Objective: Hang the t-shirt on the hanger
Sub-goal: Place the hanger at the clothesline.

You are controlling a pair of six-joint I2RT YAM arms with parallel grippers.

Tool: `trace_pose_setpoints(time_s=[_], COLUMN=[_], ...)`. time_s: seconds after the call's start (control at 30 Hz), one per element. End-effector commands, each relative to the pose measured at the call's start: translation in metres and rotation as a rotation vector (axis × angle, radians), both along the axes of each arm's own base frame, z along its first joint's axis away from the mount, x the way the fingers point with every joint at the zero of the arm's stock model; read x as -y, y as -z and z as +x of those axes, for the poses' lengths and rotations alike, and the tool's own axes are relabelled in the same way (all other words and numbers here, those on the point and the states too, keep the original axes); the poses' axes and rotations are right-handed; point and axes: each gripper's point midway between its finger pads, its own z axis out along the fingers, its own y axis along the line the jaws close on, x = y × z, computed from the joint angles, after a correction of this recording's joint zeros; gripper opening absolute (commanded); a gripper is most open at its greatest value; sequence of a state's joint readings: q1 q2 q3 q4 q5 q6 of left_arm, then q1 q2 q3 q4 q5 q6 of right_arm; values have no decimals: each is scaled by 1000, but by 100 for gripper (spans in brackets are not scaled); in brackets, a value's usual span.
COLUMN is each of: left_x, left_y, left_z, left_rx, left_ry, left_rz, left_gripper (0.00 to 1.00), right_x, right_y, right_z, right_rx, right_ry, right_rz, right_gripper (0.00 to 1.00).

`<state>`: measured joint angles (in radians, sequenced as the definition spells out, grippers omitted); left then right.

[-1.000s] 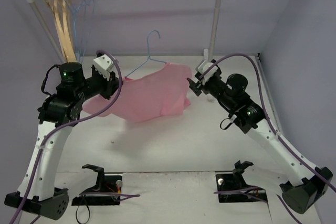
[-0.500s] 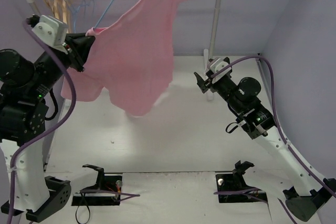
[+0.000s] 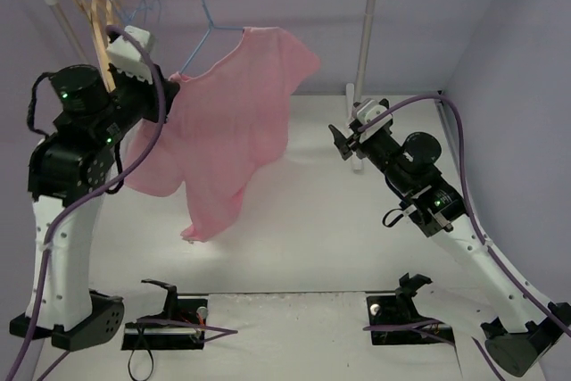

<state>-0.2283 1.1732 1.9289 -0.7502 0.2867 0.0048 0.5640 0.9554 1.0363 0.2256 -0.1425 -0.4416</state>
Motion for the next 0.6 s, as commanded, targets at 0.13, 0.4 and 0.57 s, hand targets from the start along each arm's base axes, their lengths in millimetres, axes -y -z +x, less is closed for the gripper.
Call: trace_pose_setpoints(time_s=[0.13, 0.4, 0.57], left_x=[-25, -50, -57], left_y=[-21, -43, -54], left_z=[34, 76, 92], left_rx=[45, 92, 129], left_ry=[-191, -383, -439], left_rz=[-30, -40, -37], left_gripper=[0, 0, 0], right_x=[-2, -8, -10], right_y=[-24, -20, -13], right_z=[0, 2, 4], right_rx=[75, 62, 45], right_ry=[-5, -28, -31], right_rz=[70, 68, 57], right_gripper=[65, 65, 65])
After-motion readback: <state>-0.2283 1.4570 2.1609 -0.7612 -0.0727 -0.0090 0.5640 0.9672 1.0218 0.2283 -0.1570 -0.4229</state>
